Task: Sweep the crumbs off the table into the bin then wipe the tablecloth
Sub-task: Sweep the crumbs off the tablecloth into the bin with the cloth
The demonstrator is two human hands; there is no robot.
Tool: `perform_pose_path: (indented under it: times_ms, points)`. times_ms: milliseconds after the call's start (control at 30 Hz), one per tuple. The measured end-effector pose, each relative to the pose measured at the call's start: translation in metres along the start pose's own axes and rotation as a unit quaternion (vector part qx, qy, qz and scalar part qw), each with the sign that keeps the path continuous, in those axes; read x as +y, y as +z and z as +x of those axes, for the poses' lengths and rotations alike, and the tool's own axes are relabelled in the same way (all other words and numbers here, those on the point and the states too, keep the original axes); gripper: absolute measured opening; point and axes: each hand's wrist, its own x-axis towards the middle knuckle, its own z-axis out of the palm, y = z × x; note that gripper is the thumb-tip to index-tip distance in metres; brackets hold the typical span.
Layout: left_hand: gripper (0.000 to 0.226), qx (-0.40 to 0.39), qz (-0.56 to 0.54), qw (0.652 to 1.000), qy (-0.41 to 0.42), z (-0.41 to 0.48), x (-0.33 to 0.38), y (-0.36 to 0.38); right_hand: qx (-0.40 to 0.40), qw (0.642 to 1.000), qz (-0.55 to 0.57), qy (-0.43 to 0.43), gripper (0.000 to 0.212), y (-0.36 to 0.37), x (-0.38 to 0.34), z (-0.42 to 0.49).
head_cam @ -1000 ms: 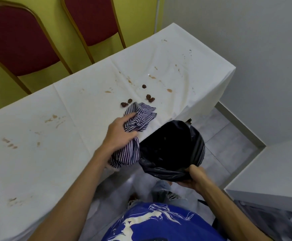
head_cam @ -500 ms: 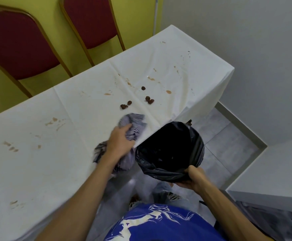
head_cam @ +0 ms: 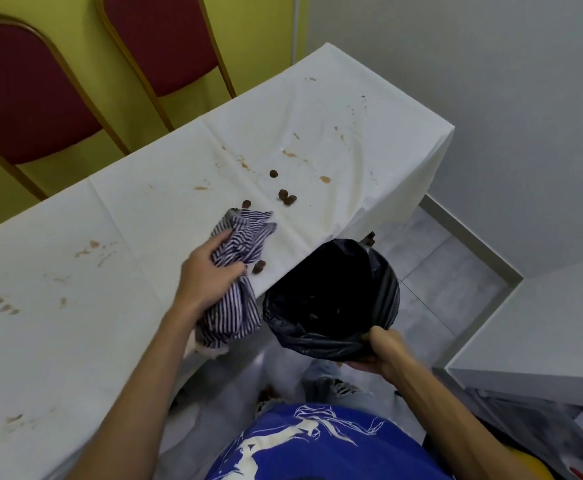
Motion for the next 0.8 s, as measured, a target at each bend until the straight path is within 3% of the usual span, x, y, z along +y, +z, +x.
perform_pose_path:
  times_ms: [133, 233, 300, 500, 667, 800]
  points:
    - [0.069, 0.094, 0.172, 0.979, -0.05, 0.02, -0.048, -0.037, 0.001, 1.0, 0.007, -0.001, 0.018, -0.002, -0.001, 0.001]
    - [0.068, 0.103, 0.27, 0.951, -0.106, 0.025, -0.075, -0.026, 0.002, 1.0, 0.009, -0.002, 0.018, -0.002, -0.002, 0.001]
    - [0.068, 0.108, 0.293, 0.945, -0.102, 0.024, -0.078, -0.01, 0.001, 1.0, 0.011, -0.002, 0.018, -0.002, -0.003, 0.001]
    - [0.073, 0.024, 0.281, 0.959, -0.021, 0.012, -0.045, 0.046, 0.005, 1.0, 0.007, -0.008, 0.015, 0.0, -0.002, 0.0]
    - [0.078, -0.113, 0.189, 0.974, 0.05, -0.017, -0.011, 0.1, 0.011, 1.0, 0.011, 0.011, 0.02, 0.006, -0.006, 0.002]
    - [0.074, -0.092, 0.149, 0.982, 0.07, -0.02, -0.002, 0.093, 0.004, 1.0, 0.02, 0.017, 0.025, 0.004, -0.01, 0.0]
